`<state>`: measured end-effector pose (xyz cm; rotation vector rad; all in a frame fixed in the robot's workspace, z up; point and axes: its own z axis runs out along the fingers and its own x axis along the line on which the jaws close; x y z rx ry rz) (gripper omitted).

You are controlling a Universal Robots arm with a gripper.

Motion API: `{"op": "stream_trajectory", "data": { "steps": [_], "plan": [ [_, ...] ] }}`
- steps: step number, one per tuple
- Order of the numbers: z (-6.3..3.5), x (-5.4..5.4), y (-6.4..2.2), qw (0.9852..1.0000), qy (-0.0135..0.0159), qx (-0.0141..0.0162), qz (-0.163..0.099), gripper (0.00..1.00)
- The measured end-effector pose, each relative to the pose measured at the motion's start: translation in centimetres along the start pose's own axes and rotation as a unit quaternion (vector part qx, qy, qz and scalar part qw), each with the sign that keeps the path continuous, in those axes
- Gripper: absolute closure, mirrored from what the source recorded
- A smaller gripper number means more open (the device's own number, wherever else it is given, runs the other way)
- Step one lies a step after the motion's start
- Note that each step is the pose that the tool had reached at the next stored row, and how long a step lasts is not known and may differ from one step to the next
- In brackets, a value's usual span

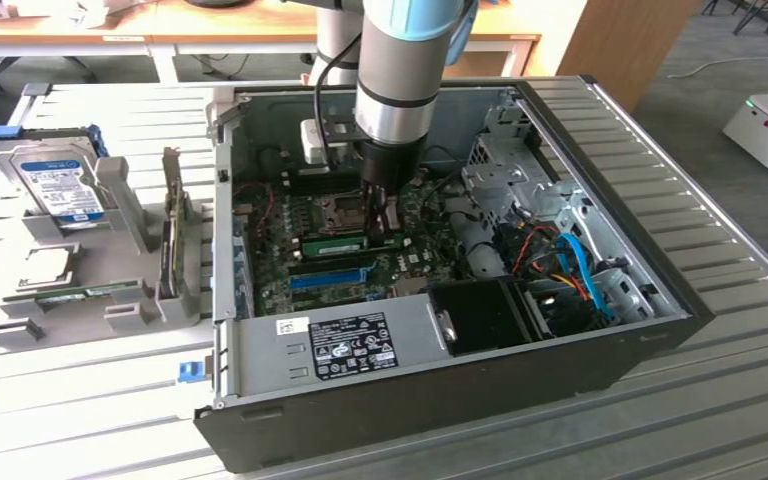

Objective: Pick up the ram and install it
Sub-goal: 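Insert the ram into the slot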

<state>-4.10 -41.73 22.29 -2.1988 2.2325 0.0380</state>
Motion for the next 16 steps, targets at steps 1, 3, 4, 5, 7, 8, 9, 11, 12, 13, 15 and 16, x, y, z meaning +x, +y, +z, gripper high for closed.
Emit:
{"op": "stream_trajectory", "data": {
  "steps": [1, 3, 4, 5, 7, 8, 9, 11, 12, 13, 15, 16],
  "plan": [
    [0.0, 0.0, 0.0, 1.0, 0.0, 0.0, 0.0, 0.69],
    [0.0, 0.0, 0.0, 1.0, 0.0, 0.0, 0.0, 0.69],
    [0.0, 0.0, 0.0, 1.0, 0.0, 0.0, 0.0, 0.69],
    [0.0, 0.0, 0.0, 1.0, 0.0, 0.0, 0.0, 0.69],
    [0.0, 0.0, 0.0, 1.0, 0.0, 0.0, 0.0, 0.69],
    [0.0, 0.0, 0.0, 1.0, 0.0, 0.0, 0.0, 0.69],
    [0.0, 0.0, 0.0, 1.0, 0.0, 0.0, 0.0, 0.69],
    [-0.01, 0.0, 0.0, 1.0, 0.0, 0.0, 0.0, 0.69],
    [-0.05, 0.0, 0.0, 1.0, 0.0, 0.0, 0.0, 0.69],
    [-0.11, 0.0, 0.0, 1.0, 0.0001, -0.0001, 0.0, 0.69],
    [-0.31, -0.01, 0.0, 1.0, 0.0, 0.0, 0.0, 0.69],
    [-0.45, -0.01, 0.01, 1.0, 0.0, 0.0, 0.0, 0.69]
  ]
}}
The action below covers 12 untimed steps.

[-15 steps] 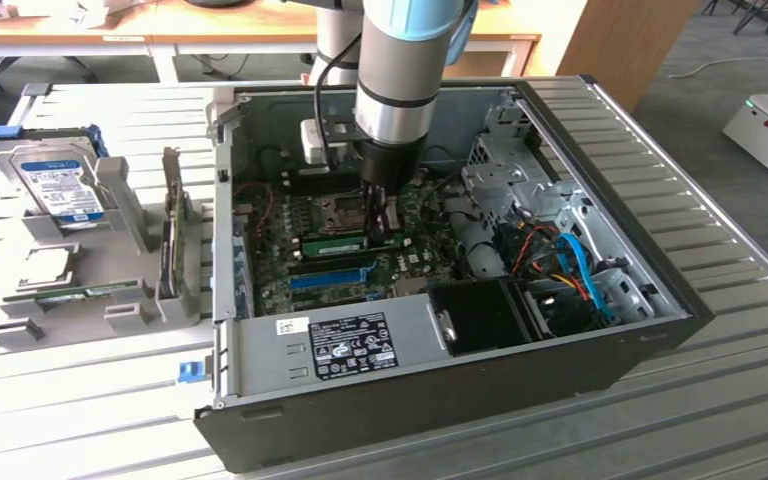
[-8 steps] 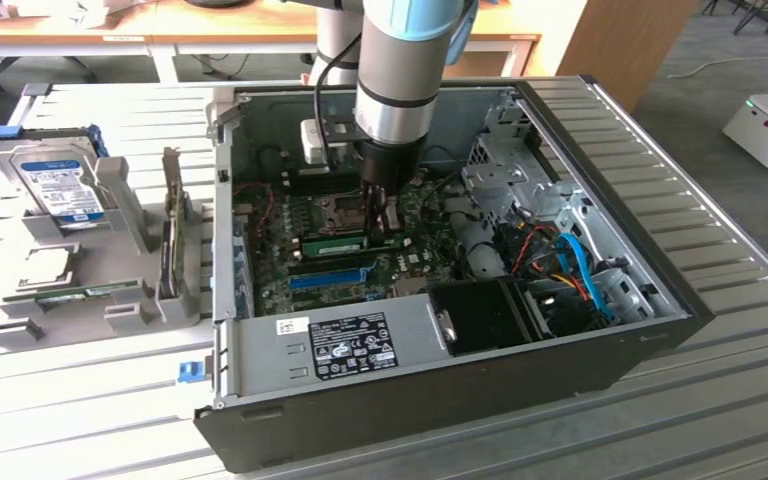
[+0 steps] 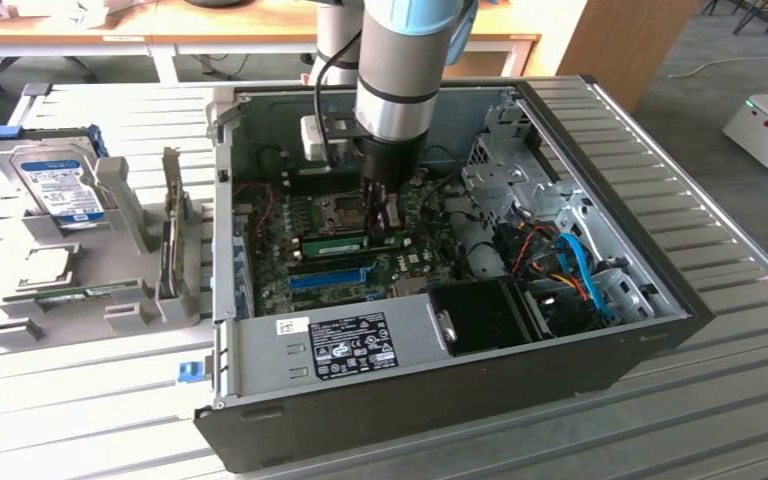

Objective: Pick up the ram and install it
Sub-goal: 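Insert the ram into the slot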

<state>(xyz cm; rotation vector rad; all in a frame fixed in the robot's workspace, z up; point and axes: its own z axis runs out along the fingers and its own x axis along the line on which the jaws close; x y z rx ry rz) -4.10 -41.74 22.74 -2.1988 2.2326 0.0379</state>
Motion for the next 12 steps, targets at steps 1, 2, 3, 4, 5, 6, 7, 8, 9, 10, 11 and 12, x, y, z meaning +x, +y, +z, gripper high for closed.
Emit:
{"op": "stream_trajectory", "data": {
  "steps": [1, 2, 3, 4, 5, 6, 7, 8, 9, 10, 11, 12],
  "plan": [
    [-0.16, 0.0, 0.0, 1.0, 0.0, 0.0, 0.0, 0.69],
    [-0.33, 0.0, 0.0, 1.0, -0.0001, 0.0, 0.0, 0.69],
    [-0.52, 0.0, 0.0, 1.0, -0.0001, 0.0, 0.0, 0.69],
    [-0.73, 0.0, 0.01, 1.0, 0.0, 0.0, 0.0, 0.69],
    [-0.93, 0.0, 0.01, 1.0, 0.0, 0.0, 0.0, 0.69],
    [-1.14, 0.0, 0.01, 1.0, 0.0, 0.0, 0.0, 0.69],
    [-1.36, 0.0, 0.01, 1.0, 0.0, 0.0, 0.0, 0.69],
    [-1.6, 0.0, 0.02, 1.0, 0.0, 0.0, 0.0, 0.69],
    [-1.82, 0.0, 0.02, 1.0, 0.0, 0.0, 0.0, 0.69],
    [-2.05, 0.0, 0.02, 1.0, 0.0, 0.0, 0.0, 0.69],
    [-2.26, -0.1, 0.02, 1.0, 0.0, 0.0, 0.0, 0.69],
    [-2.49, -0.1, 0.03, 1.0, 0.0, 0.0, 0.0, 0.69]
  ]
}}
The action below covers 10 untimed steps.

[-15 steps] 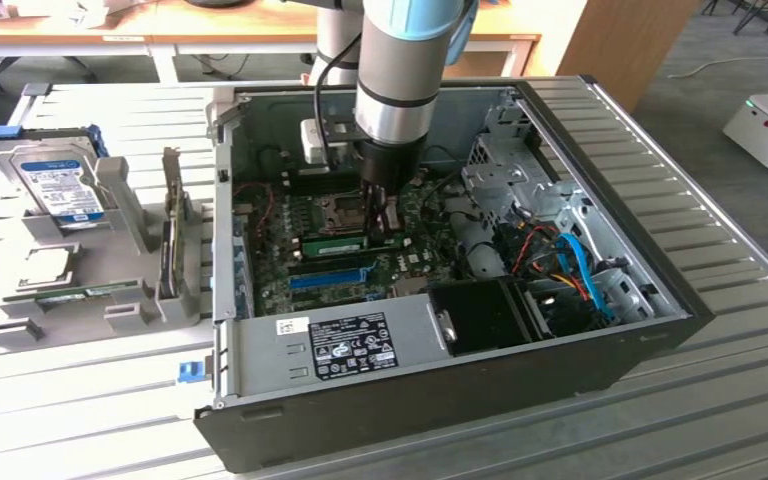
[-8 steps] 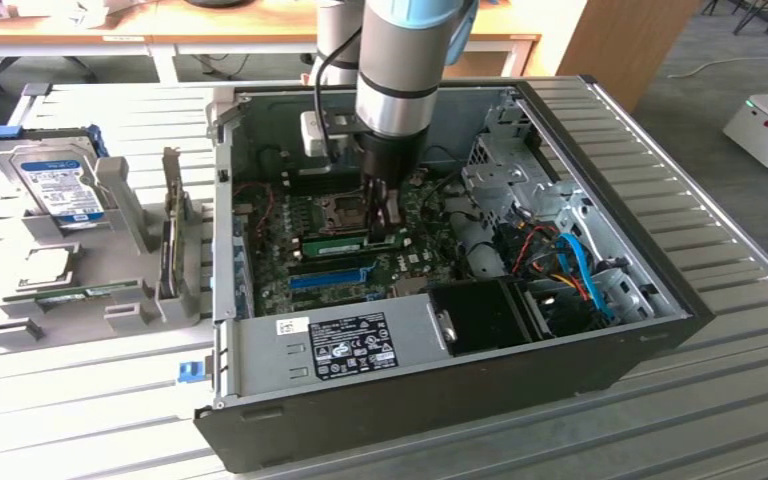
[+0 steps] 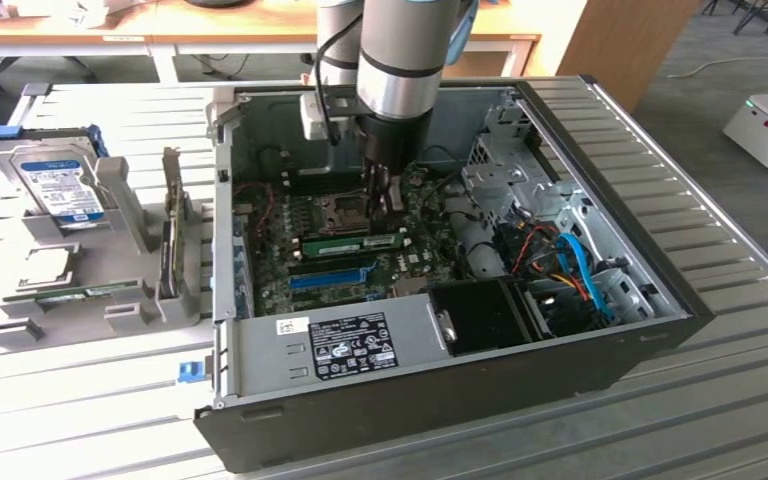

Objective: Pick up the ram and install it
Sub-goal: 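Insert the ram into the slot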

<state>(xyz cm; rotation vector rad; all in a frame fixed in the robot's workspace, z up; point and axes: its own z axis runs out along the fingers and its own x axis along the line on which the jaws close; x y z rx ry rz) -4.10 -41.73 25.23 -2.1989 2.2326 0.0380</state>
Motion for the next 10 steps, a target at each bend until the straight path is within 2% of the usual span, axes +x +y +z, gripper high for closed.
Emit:
{"op": "stream_trajectory", "data": {
  "steps": [10],
  "plan": [
    [-2.31, -0.1, 0.03, 1.0, -0.0001, 0.0, 0.0, 0.69]
  ]
}}
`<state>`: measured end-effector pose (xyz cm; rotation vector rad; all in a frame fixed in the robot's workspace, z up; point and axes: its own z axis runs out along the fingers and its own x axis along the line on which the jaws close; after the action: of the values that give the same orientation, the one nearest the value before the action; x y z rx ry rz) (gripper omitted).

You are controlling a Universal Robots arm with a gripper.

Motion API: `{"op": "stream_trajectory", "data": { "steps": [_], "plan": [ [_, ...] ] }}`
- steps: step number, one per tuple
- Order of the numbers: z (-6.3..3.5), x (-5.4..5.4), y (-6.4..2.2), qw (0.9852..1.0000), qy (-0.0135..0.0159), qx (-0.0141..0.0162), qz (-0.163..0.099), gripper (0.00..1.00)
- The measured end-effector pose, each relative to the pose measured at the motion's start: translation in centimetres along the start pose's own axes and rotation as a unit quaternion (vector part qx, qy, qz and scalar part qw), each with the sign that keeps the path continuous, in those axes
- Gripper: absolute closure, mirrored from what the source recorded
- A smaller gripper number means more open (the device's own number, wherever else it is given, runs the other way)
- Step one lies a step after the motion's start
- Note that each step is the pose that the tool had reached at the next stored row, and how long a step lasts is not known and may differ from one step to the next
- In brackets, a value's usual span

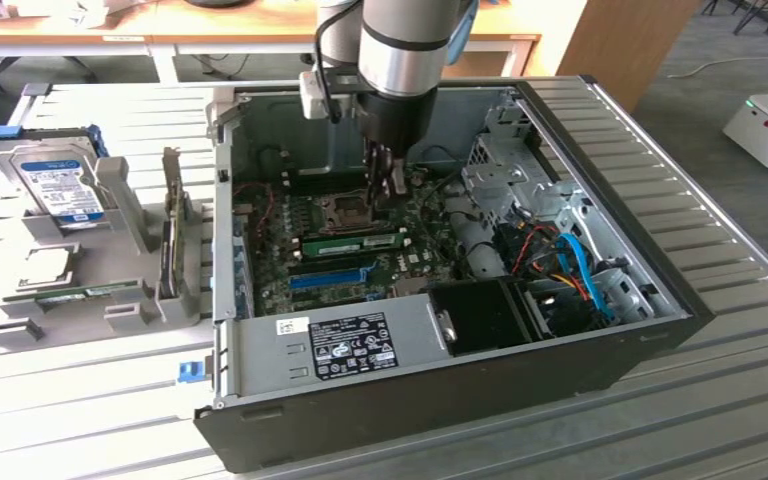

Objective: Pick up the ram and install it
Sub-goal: 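Insert the ram into the slot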

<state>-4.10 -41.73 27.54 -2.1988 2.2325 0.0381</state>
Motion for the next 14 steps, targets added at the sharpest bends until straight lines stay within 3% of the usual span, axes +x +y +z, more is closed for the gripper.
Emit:
{"op": "stream_trajectory", "data": {
  "steps": [14],
  "plan": [
    [-2.51, -0.1, 0.02, 1.0, 0.0, -0.0004, 0.0, 0.69]
  ]
}}
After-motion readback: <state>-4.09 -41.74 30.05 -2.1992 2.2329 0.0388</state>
